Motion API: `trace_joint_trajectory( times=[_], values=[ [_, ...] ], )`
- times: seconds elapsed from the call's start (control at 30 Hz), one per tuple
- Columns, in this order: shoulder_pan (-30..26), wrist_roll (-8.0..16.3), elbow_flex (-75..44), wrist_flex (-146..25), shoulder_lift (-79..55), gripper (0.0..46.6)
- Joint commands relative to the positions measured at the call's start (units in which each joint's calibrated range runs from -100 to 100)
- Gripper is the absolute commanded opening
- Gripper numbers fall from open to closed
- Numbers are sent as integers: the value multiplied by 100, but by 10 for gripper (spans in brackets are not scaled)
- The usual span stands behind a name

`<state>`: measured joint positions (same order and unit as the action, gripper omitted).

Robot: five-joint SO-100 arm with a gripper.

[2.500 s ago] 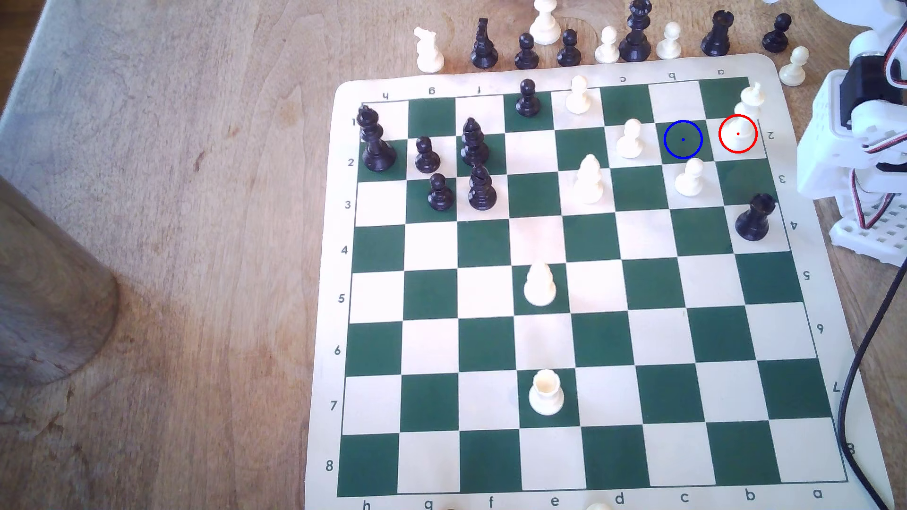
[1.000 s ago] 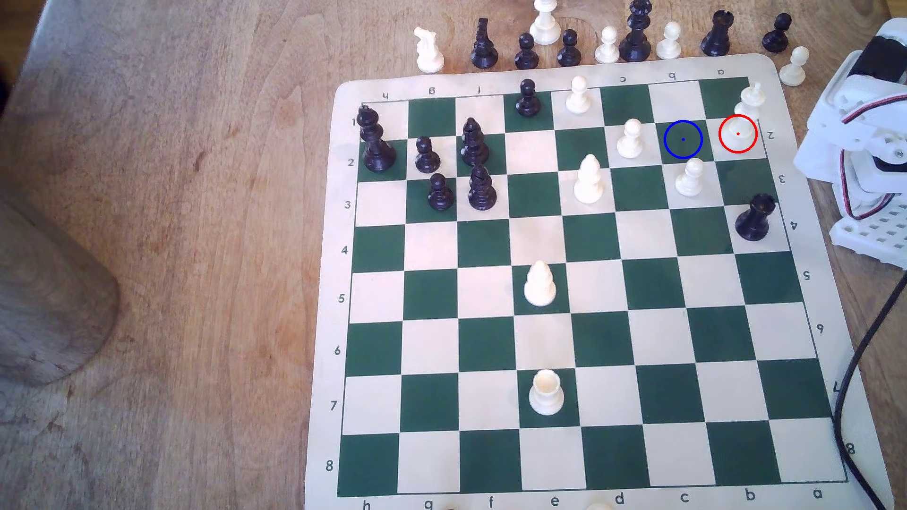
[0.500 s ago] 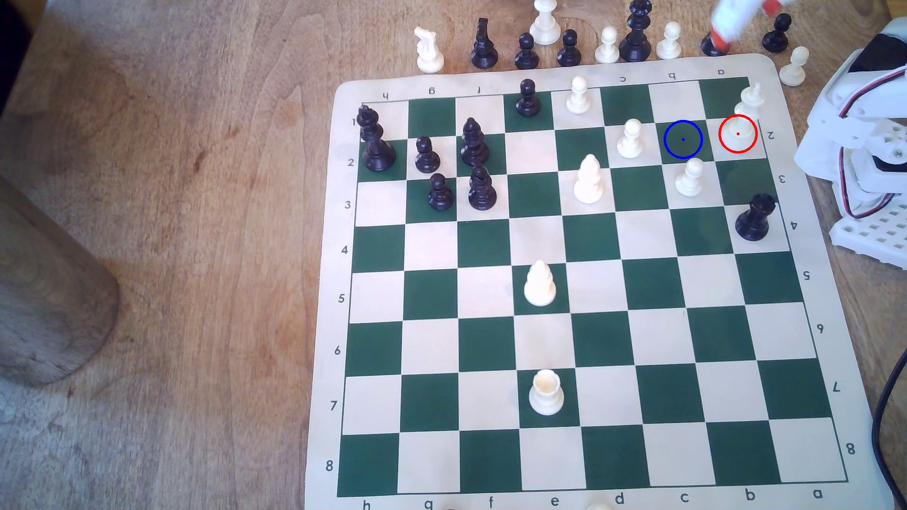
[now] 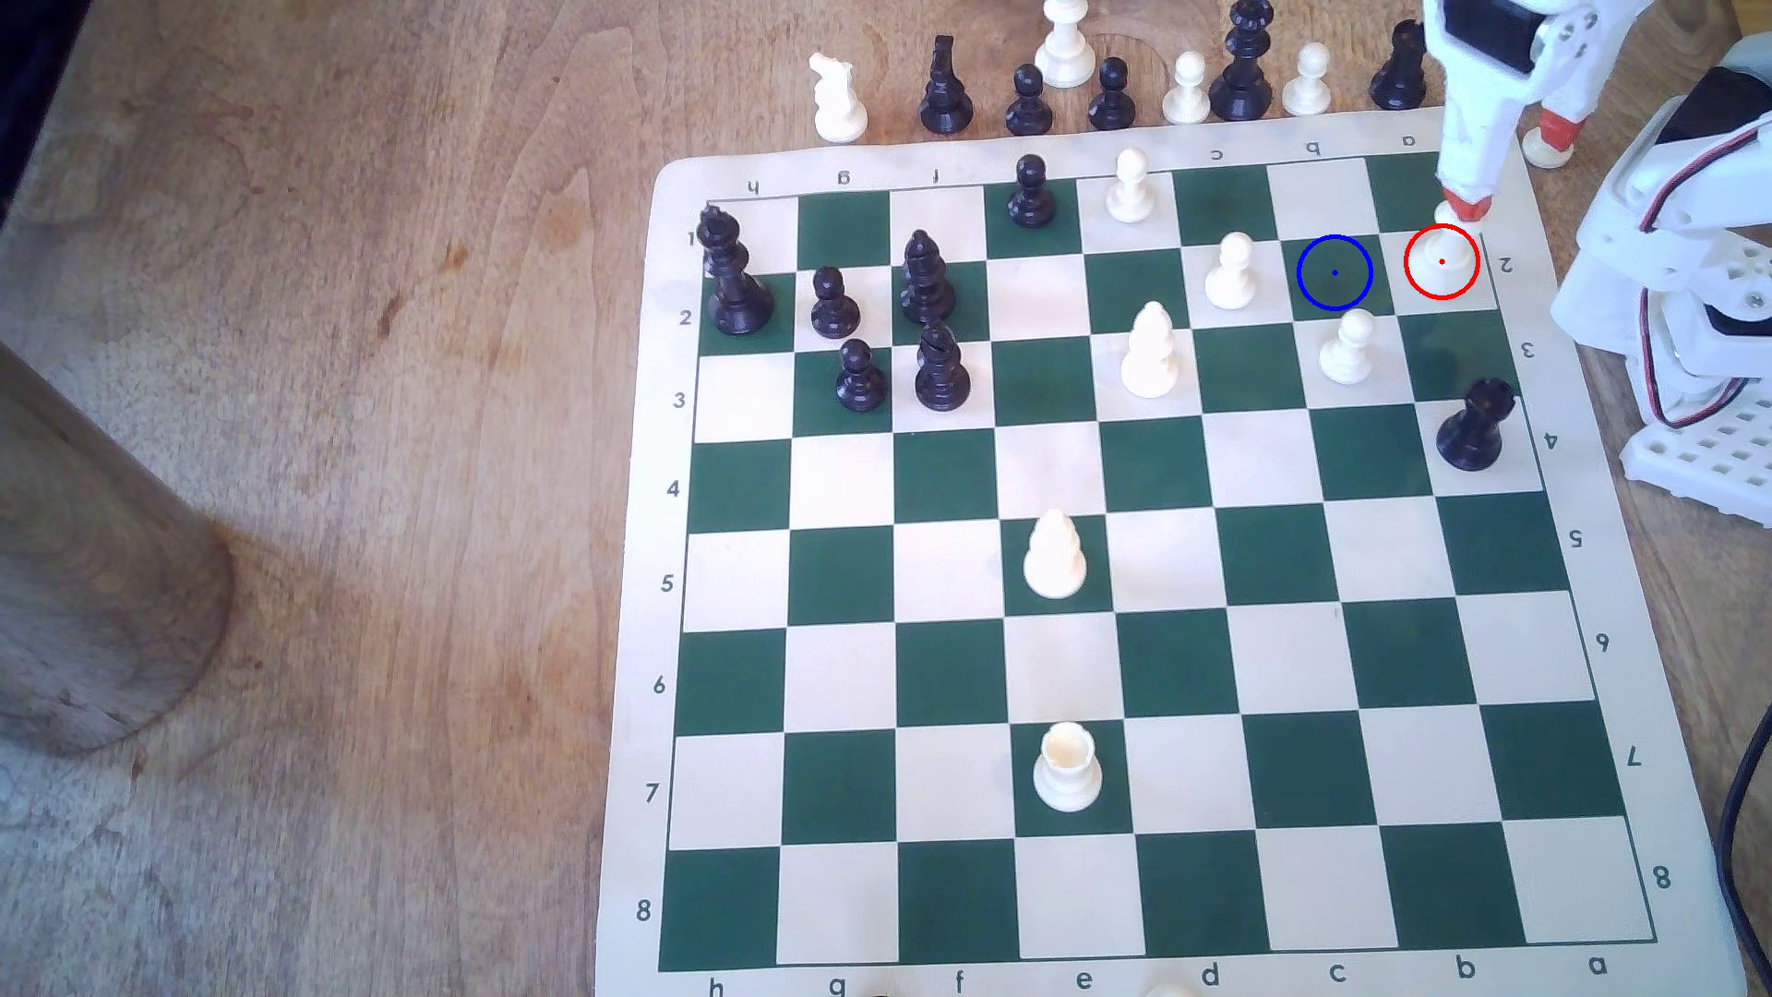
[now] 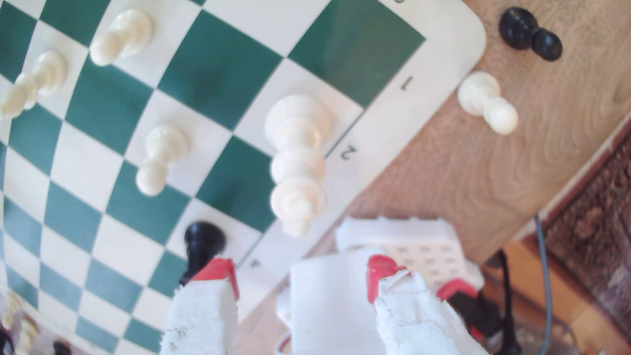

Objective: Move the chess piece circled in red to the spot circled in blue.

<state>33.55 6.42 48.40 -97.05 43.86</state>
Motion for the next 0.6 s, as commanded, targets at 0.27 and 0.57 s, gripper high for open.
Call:
trace_joint_trajectory(
  times=[0.27, 0.57],
  values=[
    [-59, -73, 138, 704, -329, 196],
    [-106, -98, 292, 1057, -575, 176]
  ],
)
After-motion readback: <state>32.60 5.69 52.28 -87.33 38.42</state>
